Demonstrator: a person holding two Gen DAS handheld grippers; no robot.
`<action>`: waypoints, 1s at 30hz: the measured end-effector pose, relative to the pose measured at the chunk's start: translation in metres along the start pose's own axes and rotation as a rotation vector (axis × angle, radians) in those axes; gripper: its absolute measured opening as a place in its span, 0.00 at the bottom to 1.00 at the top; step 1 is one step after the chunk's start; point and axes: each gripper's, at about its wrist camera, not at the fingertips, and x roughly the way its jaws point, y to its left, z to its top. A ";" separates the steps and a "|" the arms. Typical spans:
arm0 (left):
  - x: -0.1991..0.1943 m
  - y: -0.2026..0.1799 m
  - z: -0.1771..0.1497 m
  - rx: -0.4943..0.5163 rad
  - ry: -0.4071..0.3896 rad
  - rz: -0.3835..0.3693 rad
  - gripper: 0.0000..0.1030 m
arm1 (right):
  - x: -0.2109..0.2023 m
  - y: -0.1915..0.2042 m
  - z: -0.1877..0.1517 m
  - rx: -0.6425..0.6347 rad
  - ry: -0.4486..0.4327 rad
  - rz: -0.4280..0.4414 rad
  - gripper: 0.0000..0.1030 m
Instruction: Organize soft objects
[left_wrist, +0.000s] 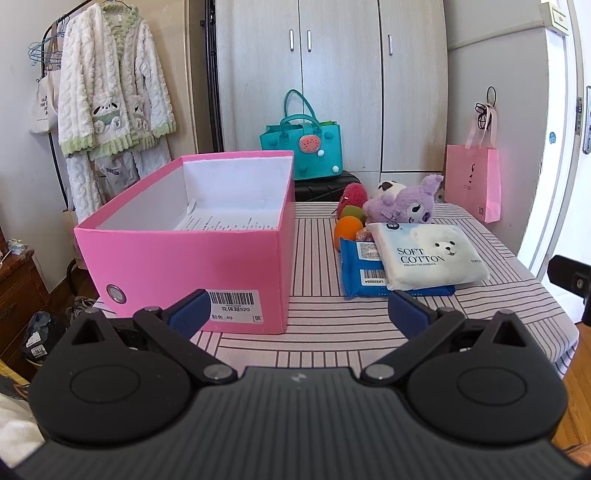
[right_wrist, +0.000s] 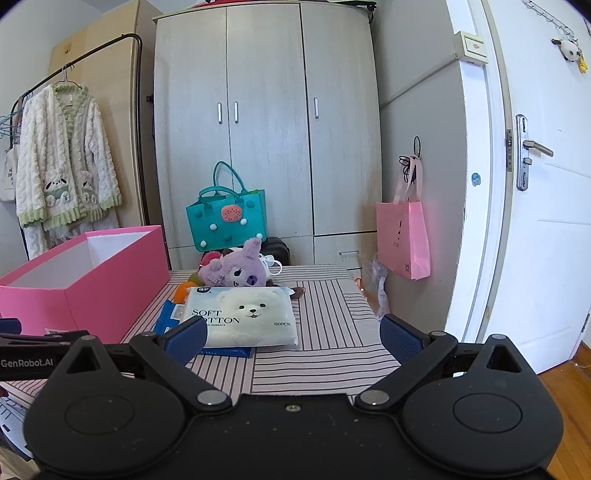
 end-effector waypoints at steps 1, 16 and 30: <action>0.000 0.000 0.000 0.000 0.001 0.000 1.00 | 0.001 0.000 0.000 0.000 0.001 0.000 0.99; -0.004 0.002 0.002 -0.003 -0.001 -0.010 1.00 | 0.000 0.002 -0.002 -0.011 0.000 0.000 0.99; -0.017 0.003 0.000 -0.028 -0.051 -0.037 1.00 | -0.013 0.001 -0.005 -0.010 -0.047 0.018 0.99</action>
